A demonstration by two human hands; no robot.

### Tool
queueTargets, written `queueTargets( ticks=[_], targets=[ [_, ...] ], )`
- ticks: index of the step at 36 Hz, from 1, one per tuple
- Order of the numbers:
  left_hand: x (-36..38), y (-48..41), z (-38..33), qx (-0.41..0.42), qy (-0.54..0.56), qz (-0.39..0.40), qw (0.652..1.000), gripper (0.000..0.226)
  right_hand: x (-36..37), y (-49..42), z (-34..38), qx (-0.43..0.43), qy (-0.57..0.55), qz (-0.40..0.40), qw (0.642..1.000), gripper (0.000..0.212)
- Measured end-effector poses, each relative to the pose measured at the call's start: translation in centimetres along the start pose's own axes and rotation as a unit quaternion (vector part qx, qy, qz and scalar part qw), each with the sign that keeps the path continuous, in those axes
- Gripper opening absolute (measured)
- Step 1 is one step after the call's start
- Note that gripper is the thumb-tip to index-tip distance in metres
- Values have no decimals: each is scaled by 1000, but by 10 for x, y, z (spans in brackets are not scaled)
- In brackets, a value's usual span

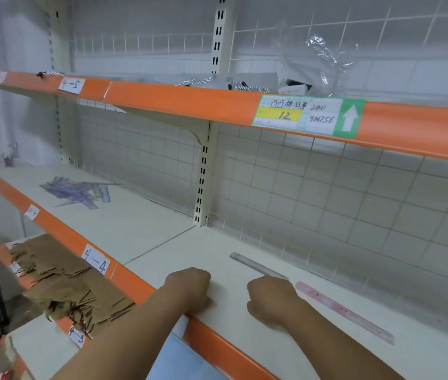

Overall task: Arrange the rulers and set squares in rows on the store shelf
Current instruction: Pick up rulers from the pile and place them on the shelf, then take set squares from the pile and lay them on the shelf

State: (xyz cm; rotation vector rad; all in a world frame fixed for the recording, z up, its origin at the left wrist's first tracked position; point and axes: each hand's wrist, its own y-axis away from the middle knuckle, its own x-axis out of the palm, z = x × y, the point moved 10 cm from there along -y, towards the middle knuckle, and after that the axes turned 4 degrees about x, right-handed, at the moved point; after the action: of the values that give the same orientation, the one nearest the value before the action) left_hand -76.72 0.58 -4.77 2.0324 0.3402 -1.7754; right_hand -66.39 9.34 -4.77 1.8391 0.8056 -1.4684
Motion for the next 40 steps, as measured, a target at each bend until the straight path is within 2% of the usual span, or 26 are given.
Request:
queueTargets(
  ticks=[8,18,20,24,27,31,33,37,40],
  targets=[
    [-7,21,7,1,-17,-20,1000,43,-5,18,14,-11,6,-2,1000,24],
    [-24,59,56,-42,-55,-45,997,34,-25,21,69,-48,-8,-20,999,20],
    [-25,68,71,-52,-55,-45,996,30,-32,20,84,-57,-5,-28,998,11],
    [-25,85,104,-63,-38,-44,996,32,-40,17,119,-70,4,-23,997,8],
    [-28,99,130,-63,-39,-46,996,26,-49,12,146,-69,5,-25,997,9],
    [-35,110,171,-63,-44,-45,996,29,-63,4,186,-71,3,-36,997,9],
    [-39,116,192,-58,-47,-43,996,26,-68,0,205,-64,1,-36,997,15],
    [-48,127,237,-43,-49,-60,996,36,-78,-11,247,-54,3,-47,997,8],
    [-53,133,272,-44,-42,-64,996,34,-86,-20,278,-47,1,-59,997,21]
  ],
)
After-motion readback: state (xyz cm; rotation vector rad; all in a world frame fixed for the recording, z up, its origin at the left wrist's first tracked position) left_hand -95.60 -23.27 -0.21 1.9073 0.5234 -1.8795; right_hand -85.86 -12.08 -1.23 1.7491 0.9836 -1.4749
